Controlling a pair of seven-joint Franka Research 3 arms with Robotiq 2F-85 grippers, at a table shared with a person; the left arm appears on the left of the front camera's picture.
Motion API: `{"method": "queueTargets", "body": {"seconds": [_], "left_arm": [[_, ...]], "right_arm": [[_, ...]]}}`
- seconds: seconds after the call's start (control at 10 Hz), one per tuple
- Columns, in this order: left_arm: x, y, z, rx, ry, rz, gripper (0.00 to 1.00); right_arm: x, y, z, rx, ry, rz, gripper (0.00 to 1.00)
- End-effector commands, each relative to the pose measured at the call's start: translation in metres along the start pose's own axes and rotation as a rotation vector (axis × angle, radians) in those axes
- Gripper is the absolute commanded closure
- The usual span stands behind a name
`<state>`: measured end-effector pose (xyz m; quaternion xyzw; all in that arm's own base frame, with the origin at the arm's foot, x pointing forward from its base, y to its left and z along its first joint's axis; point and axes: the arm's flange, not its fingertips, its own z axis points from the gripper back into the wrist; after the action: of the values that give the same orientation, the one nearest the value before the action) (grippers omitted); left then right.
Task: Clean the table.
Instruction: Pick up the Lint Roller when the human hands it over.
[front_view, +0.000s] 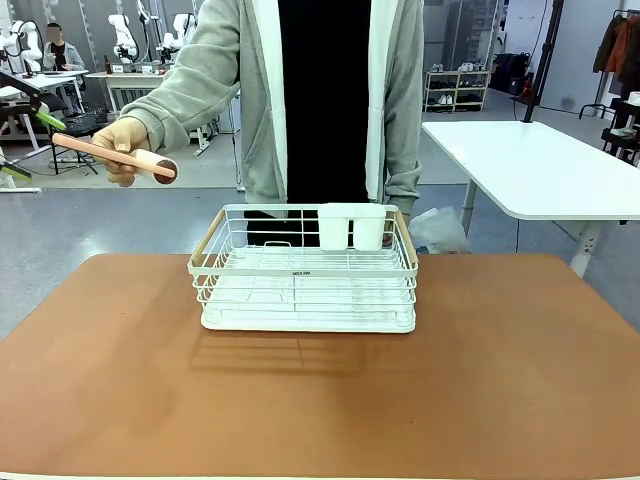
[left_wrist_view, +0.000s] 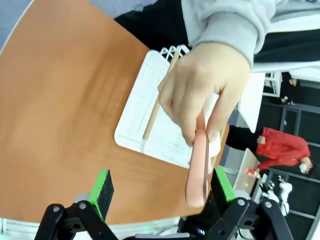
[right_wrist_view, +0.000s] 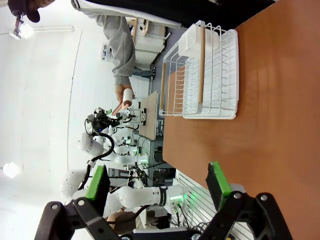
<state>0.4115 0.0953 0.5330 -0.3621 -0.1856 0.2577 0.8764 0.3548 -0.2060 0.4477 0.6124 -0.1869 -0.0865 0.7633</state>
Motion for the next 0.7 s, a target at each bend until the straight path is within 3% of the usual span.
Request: {"method": "queueTargets", "body": {"seconds": [0.0,0.1,0.4,0.6], "left_arm": [[-0.01,-0.001,-0.017,-0.004,-0.073,0.033,0.0],[-0.009,-0.001,-0.025,-0.039,-0.105,0.027,0.0],[-0.009,-0.002,-0.037,-0.119,-0.042,0.013,0.0],[-0.009,-0.001,-0.039,-0.14,-0.015,0.019,0.07]], "right_arm": [[-0.002,0.004,0.0,0.015,-0.006,-0.01,0.0],[-0.002,0.004,0.0,0.015,-0.006,-0.01,0.0],[-0.002,0.004,0.0,0.015,-0.006,-0.01,0.0],[-0.002,0.004,0.0,0.015,-0.006,-0.01,0.0]]}}
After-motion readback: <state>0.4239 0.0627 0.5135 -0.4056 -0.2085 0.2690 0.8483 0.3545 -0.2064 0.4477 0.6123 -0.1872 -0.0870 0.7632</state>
